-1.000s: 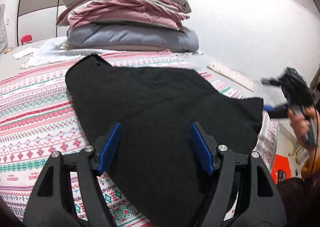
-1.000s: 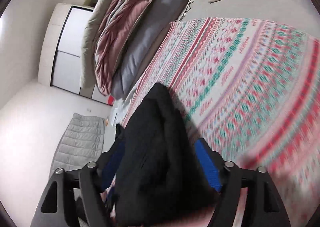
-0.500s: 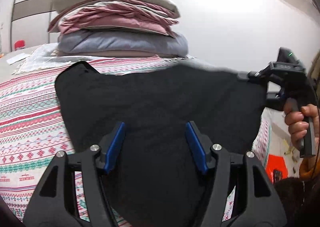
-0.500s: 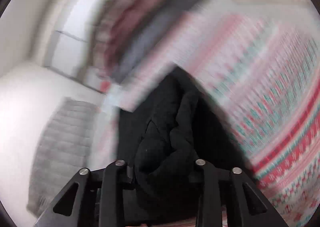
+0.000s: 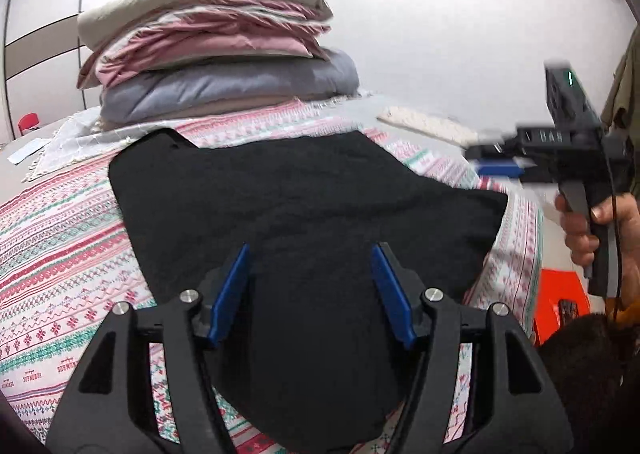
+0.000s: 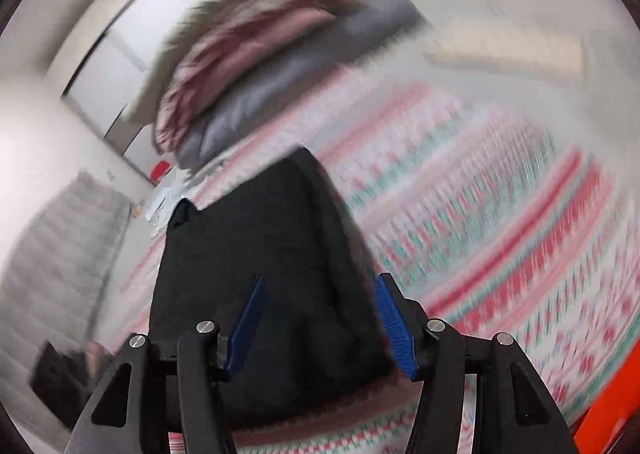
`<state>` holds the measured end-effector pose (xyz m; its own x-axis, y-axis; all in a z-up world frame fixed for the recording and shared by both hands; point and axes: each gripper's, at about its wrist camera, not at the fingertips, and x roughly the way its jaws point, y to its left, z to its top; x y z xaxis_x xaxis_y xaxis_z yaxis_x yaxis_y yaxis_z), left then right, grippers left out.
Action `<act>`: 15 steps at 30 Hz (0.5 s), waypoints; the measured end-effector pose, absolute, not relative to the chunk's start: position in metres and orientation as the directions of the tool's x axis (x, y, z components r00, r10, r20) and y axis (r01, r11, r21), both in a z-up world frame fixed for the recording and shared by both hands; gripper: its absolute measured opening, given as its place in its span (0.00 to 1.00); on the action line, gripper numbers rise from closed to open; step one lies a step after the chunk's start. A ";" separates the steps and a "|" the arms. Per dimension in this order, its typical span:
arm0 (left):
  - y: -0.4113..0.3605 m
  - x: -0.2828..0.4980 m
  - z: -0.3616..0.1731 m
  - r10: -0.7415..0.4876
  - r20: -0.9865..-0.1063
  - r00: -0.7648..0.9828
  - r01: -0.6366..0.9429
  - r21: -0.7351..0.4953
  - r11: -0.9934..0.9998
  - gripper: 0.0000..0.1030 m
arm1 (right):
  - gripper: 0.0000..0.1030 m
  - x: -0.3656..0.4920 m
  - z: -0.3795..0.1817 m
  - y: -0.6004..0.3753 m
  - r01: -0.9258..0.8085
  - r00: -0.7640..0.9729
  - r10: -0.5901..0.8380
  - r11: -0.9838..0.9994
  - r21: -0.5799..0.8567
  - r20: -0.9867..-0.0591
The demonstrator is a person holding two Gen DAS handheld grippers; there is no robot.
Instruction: Fold large clothes
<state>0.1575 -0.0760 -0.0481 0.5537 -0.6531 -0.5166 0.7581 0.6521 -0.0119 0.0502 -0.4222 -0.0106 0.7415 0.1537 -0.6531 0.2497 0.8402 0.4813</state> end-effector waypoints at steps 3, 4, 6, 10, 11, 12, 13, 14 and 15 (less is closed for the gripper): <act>-0.086 0.152 -0.071 -0.608 -0.552 0.571 0.751 0.052 0.658 0.62 | 0.62 0.080 -0.020 -0.380 0.141 0.723 0.173 0.910 0.389 -0.668; -0.088 0.150 -0.077 -0.591 -0.564 0.577 0.749 0.076 0.658 0.62 | 0.62 0.089 -0.032 -0.374 0.139 0.695 0.152 0.931 0.338 -0.703; -0.089 0.141 -0.082 -0.575 -0.570 0.586 0.750 0.114 0.651 0.62 | 0.68 0.098 -0.058 -0.371 0.168 0.616 0.062 0.964 0.207 -0.785; -0.083 0.130 -0.068 -0.569 -0.581 0.582 0.751 0.115 0.651 0.63 | 0.72 0.092 -0.080 -0.407 0.211 0.598 0.267 0.858 0.469 -0.756; -0.077 0.129 -0.060 -0.577 -0.582 0.574 0.753 0.097 0.651 0.65 | 0.73 0.092 -0.079 -0.412 0.203 0.603 0.282 0.851 0.485 -0.747; -0.072 0.130 -0.055 -0.580 -0.583 0.568 0.751 0.080 0.655 0.68 | 0.73 0.092 -0.077 -0.413 0.196 0.602 0.294 0.847 0.494 -0.742; -0.065 0.133 -0.048 -0.587 -0.585 0.560 0.745 0.046 0.665 0.75 | 0.74 0.093 -0.074 -0.417 0.187 0.598 0.317 0.838 0.513 -0.736; -0.059 0.136 -0.045 -0.594 -0.582 0.556 0.739 0.019 0.673 0.80 | 0.75 0.094 -0.072 -0.417 0.180 0.597 0.334 0.830 0.528 -0.730; -0.050 0.143 -0.039 -0.608 -0.574 0.548 0.726 -0.035 0.687 0.82 | 0.77 0.097 -0.069 -0.423 0.165 0.600 0.372 0.809 0.564 -0.709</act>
